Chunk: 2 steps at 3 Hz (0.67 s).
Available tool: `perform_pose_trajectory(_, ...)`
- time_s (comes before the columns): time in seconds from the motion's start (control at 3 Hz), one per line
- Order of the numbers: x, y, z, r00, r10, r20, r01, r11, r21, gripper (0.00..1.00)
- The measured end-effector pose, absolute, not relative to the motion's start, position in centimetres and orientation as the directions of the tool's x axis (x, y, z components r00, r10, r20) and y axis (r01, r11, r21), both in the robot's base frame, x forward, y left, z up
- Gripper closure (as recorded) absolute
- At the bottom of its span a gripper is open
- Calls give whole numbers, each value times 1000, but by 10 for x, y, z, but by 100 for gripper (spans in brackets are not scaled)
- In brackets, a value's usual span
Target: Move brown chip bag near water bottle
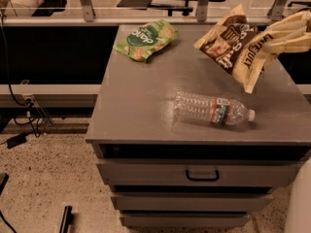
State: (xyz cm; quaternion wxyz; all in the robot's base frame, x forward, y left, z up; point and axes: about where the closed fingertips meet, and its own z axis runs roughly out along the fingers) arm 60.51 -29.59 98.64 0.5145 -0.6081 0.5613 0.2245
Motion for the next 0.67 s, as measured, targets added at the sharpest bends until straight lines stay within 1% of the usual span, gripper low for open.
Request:
perform_pose_trajectory(0.33,606,-295,978,264,-436,-860,-921,150,-359,27)
perform_pose_trajectory(0.67,616,-293,982,266,-428,-864,-911,180,-370,4)
